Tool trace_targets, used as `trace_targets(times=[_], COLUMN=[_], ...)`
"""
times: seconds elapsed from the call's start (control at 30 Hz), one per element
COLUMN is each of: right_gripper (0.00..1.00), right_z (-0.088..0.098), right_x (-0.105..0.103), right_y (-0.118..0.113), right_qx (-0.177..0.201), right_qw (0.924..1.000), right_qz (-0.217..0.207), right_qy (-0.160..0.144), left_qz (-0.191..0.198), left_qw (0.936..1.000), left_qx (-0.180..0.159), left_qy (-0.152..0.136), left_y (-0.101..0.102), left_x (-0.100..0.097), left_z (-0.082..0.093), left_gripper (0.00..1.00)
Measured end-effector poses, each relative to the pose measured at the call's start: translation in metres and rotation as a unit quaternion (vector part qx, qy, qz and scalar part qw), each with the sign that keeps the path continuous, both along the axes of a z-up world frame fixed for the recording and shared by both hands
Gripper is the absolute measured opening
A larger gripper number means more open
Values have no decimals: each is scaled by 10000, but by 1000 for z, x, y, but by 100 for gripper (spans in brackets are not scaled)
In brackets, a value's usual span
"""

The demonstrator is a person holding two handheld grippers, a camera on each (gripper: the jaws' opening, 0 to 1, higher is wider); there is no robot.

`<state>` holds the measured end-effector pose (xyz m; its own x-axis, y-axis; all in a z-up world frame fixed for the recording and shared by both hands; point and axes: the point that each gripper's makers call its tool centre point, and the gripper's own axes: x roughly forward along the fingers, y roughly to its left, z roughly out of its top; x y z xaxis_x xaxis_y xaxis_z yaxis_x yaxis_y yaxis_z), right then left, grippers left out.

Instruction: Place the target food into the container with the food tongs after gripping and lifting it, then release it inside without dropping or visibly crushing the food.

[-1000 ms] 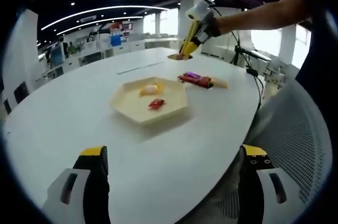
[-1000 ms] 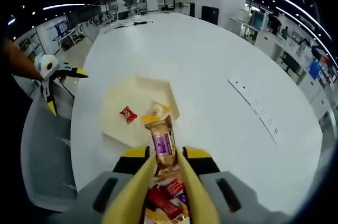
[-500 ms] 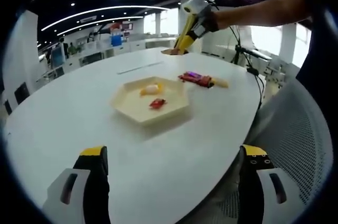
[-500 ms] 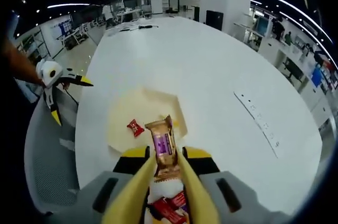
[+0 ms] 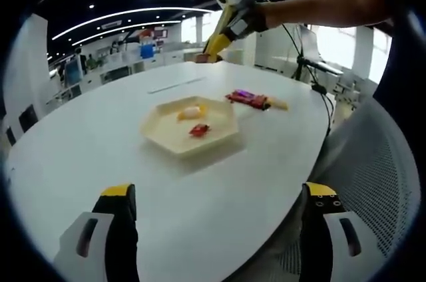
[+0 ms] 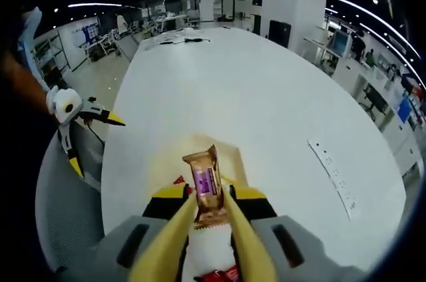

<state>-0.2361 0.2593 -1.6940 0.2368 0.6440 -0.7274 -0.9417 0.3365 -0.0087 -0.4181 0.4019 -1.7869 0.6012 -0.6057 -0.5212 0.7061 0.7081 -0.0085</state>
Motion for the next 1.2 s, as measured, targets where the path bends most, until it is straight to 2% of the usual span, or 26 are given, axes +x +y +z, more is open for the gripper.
trace_targets(times=[0.3, 0.7, 1.2], right_gripper=[23, 23, 25], right_z=[14, 14, 9], right_x=[-8, -15, -17], right_y=[34, 63, 69], right_qx=[66, 115, 129], right_qw=[9996, 9991, 9985], right_qz=[260, 403, 528], right_qy=[-83, -57, -94], left_qz=[-19, -5, -1], left_qw=[10000, 10000, 10000], left_qx=[54, 60, 85], left_qy=[11, -19, -23], left_y=[0, 0, 1], left_x=[-1, 0, 0], left_z=[-1, 0, -1], left_gripper=[99, 99, 99])
